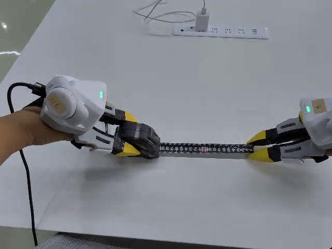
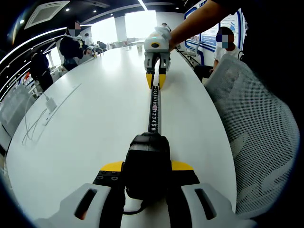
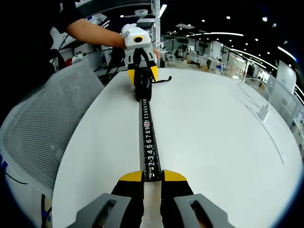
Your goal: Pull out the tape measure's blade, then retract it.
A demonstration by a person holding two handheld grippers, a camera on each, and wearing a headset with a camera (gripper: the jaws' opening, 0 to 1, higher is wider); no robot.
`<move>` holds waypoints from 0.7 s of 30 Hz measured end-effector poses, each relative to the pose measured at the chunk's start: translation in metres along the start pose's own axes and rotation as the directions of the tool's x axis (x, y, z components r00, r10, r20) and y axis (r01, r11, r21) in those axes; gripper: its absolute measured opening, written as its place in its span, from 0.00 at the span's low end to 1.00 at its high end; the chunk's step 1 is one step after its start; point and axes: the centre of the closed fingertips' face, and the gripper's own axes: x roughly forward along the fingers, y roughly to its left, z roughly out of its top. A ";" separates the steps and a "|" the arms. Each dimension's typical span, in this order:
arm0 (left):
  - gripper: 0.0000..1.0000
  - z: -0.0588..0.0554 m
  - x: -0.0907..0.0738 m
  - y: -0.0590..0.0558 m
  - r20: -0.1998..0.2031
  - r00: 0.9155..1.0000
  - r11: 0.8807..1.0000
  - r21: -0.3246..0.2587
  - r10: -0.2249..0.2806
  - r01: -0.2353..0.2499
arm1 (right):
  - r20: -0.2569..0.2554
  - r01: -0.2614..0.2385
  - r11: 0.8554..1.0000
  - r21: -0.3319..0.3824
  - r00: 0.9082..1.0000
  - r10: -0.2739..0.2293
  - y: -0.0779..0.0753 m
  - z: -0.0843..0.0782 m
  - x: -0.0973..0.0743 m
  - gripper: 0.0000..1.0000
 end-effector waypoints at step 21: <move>0.28 0.000 0.000 0.001 0.005 1.000 1.000 -0.001 0.003 -0.003 | -0.015 0.021 0.999 0.030 1.000 -0.020 -0.002 -0.016 -0.017 0.08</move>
